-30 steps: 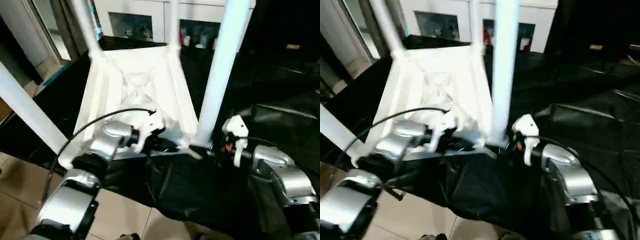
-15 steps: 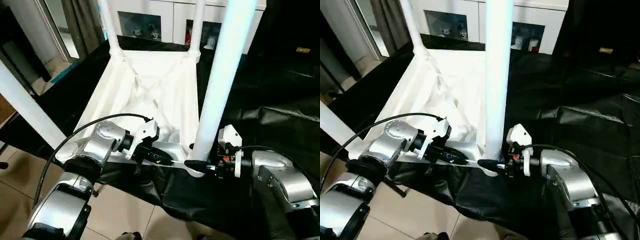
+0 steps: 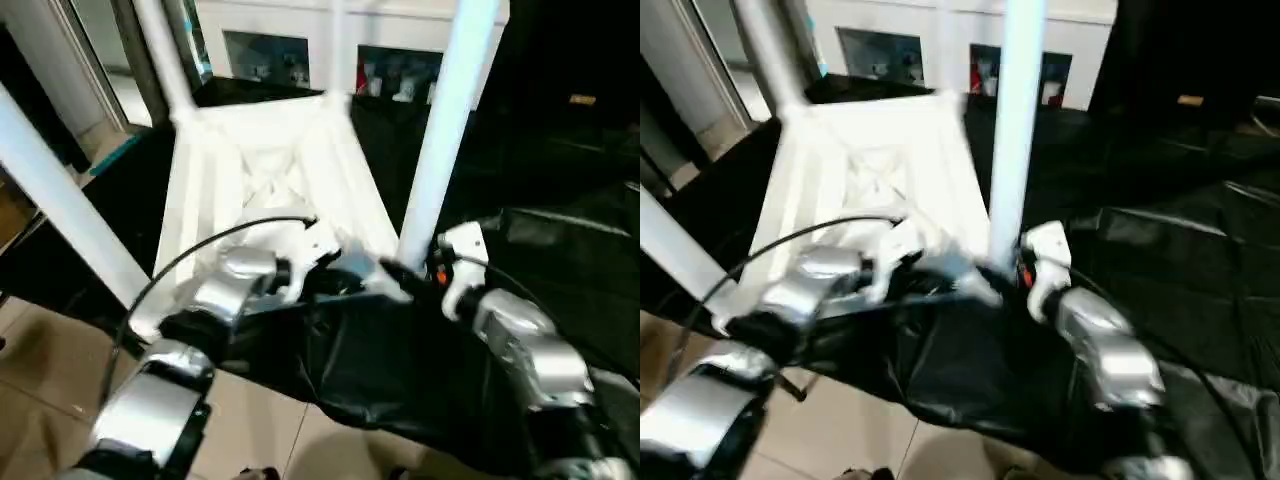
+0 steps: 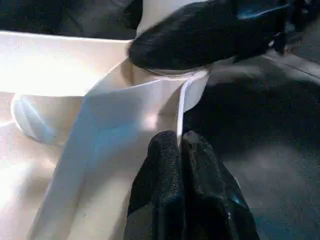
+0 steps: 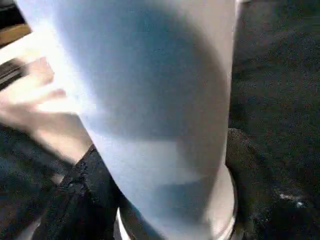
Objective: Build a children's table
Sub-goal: Rotate leg to tighten
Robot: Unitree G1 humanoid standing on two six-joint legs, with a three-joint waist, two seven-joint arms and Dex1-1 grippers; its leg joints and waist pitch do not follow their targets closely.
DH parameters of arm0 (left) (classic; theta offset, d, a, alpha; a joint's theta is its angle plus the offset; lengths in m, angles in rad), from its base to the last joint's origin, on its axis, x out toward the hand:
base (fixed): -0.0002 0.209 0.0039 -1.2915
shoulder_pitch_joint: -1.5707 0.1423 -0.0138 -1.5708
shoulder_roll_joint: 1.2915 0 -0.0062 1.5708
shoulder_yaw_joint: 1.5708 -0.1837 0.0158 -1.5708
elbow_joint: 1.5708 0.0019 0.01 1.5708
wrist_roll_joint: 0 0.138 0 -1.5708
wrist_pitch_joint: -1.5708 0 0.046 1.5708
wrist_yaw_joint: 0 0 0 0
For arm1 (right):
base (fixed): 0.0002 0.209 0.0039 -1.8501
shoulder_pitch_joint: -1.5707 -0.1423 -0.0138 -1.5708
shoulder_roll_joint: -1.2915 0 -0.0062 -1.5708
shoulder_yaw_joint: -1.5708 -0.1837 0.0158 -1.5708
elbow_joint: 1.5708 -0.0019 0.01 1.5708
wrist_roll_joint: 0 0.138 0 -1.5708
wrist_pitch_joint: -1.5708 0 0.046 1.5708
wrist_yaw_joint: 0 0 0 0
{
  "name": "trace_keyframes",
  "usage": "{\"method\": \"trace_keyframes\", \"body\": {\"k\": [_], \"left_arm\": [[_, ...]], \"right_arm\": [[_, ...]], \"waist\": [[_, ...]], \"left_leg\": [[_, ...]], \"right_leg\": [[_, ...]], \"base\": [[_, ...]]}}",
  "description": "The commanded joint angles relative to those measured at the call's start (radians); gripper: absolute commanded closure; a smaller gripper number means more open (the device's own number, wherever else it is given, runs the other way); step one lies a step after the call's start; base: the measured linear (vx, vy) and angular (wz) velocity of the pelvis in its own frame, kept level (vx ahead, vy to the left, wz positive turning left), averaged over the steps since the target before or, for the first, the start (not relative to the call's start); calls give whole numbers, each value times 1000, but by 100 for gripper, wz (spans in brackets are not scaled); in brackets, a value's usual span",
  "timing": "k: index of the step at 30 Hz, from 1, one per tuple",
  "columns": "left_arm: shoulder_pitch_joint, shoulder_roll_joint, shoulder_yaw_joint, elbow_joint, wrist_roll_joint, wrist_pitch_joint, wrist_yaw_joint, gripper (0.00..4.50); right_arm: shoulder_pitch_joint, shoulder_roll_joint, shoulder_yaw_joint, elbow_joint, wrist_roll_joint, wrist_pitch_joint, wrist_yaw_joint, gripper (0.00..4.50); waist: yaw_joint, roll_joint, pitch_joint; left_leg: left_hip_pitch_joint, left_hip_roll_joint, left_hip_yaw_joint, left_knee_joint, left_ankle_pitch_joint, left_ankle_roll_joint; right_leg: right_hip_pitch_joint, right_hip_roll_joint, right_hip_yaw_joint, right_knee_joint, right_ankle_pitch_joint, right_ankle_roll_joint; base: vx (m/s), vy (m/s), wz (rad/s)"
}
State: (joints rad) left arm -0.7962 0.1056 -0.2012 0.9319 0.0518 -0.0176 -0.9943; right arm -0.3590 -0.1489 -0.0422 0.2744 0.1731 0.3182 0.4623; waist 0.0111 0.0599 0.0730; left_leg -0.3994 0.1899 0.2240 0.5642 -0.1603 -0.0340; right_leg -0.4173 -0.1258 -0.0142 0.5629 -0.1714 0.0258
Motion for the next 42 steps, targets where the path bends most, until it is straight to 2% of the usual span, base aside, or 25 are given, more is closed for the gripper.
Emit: {"method": "trace_keyframes", "body": {"k": [1,2,3,4,5,6,8,9,10,11,14,16,18,19,21,22,24,27,29,30,31,33,39,42], "left_arm": [[-31,-83,13,8,-11,3,124,450],[-31,-94,11,8,-11,5,126,450],[-29,-104,4,4,-8,5,124,450],[-28,-115,0,3,-6,5,117,450],[-27,-118,0,3,-6,5,115,450],[-27,-119,-1,4,-5,4,106,450],[-24,-106,-9,6,-8,-2,76,450],[-23,-101,-10,6,-8,-4,66,450],[-21,-93,-12,5,-7,-5,53,450],[-18,-83,-13,2,-8,-7,31,450],[-4,-49,-26,-19,-12,-16,-66,450],[6,-25,-36,-32,-15,-18,-130,450],[23,24,-50,-55,-23,-27,-233,450],[23,24,-50,-55,-23,-27,-233,450],[45,80,-64,-75,-29,-48,-339,450],[45,80,-64,-75,-29,-48,-339,450],[56,108,-69,-81,-26,-53,-387,450],[71,148,-67,-95,-35,-47,-447,450],[75,158,-63,-99,-40,-44,-460,450],[79,170,-61,-107,-48,-41,-476,450],[82,175,-61,-111,-52,-38,-483,450],[89,183,-61,-125,-64,-27,-506,450],[94,183,-60,-139,-70,-21,-511,450],[97,171,-57,-143,-71,-24,-490,450]], "right_arm": [[12,88,100,65,-13,43,-29,188],[6,100,104,74,-23,38,-41,188],[-1,108,120,78,-33,27,-36,188],[-7,116,125,79,-31,20,-29,188],[-8,118,125,78,-28,19,-25,132],[-8,118,115,68,-8,26,-7,118],[-3,87,127,42,4,27,51,118],[-3,75,135,36,-2,24,70,112],[-2,62,138,28,-2,21,90,83],[-2,47,139,18,1,23,115,74],[6,-24,166,-15,13,14,229,74],[14,-69,178,-33,19,9,295,74],[33,-145,186,-64,33,9,405,74],[33,-145,186,-64,33,9,405,74],[52,-206,178,-97,62,21,502,74],[52,-206,178,-97,62,21,502,74],[58,-234,179,-106,68,21,540,74],[65,-274,175,-110,78,19,596,74],[66,-284,171,-110,84,19,612,74],[66,-297,168,-108,96,22,632,74],[67,-302,166,-109,102,23,643,99],[67,-309,162,-112,112,27,658,106],[67,-307,164,-117,129,36,672,144],[91,-295,173,-141,139,46,663,179]], "waist": [[-4,-20,-51],[-5,-18,-50],[-7,-10,-48],[-9,-15,-49],[-9,-15,-50],[-8,-13,-50],[-8,-13,-51],[-8,-6,-49],[-9,-11,-50],[-8,-10,-51],[-3,-10,-53],[1,-10,-58],[5,-10,-62],[9,-8,-64],[14,-5,-66],[17,-6,-69],[22,-4,-70],[29,-4,-68],[31,-3,-65],[32,-4,-64],[32,-6,-64],[31,-9,-65],[32,-9,-69],[34,-10,-70]], "left_leg": [[29,23,-25,-80,-364,1],[29,24,-25,-80,-367,3],[29,24,-26,-81,-374,6],[27,23,-25,-81,-378,10],[27,24,-25,-81,-377,12],[27,24,-25,-81,-375,16],[27,25,-25,-81,-374,20],[26,25,-26,-82,-373,20],[27,25,-25,-81,-375,21],[27,26,-25,-81,-371,22],[25,26,-23,-77,-340,38],[23,27,-18,-70,-276,73],[21,28,-16,-64,-226,94],[22,30,-16,-61,-196,111],[21,31,-15,-56,-158,132],[22,31,-15,-52,-132,146],[26,32,-13,-49,-119,158],[31,34,-11,-51,-145,151],[30,34,-11,-53,-159,145],[31,35,-12,-56,-189,128],[31,36,-12,-57,-198,119],[30,35,-12,-57,-197,114],[29,34,-12,-52,-171,120],[29,33,-11,-50,-153,129]], "right_leg": [[25,-5,1,-76,-381,-160],[23,-5,2,-77,-382,-158],[23,-5,1,-78,-381,-154],[23,-4,1,-80,-379,-150],[24,-4,1,-79,-375,-150],[24,-4,1,-79,-367,-150],[24,-2,1,-78,-349,-155],[24,-3,1,-76,-338,-159],[26,-2,1,-77,-328,-162],[27,-3,1,-76,-320,-166],[32,-4,1,-71,-270,-181],[38,-4,0,-62,-181,-215],[43,-3,-3,-53,-117,-241],[46,-4,-5,-47,-70,-258],[48,-3,-6,-38,0,-283],[49,-1,-6,-31,50,-296],[48,-1,-6,-26,91,-313],[47,-3,-5,-29,52,-318],[47,-4,-4,-31,26,-317],[47,-5,-3,-34,-22,-311],[47,-5,-2,-35,-41,-308],[47,-6,-2,-36,-58,-303],[47,-6,-1,-32,-43,-303],[48,-6,0,-31,-22,-304]], "base": [[0,0,0],[0,0,0],[0,0,0],[0,0,0],[0,0,0],[0,0,0],[0,0,0],[0,0,0],[0,0,0],[0,0,0],[0,0,0],[26,-11,1],[0,0,0],[0,0,0],[0,0,0],[0,0,0],[0,0,0],[0,0,0],[0,0,0],[0,0,0],[0,0,0],[0,0,0],[0,0,0],[0,0,0]]}}
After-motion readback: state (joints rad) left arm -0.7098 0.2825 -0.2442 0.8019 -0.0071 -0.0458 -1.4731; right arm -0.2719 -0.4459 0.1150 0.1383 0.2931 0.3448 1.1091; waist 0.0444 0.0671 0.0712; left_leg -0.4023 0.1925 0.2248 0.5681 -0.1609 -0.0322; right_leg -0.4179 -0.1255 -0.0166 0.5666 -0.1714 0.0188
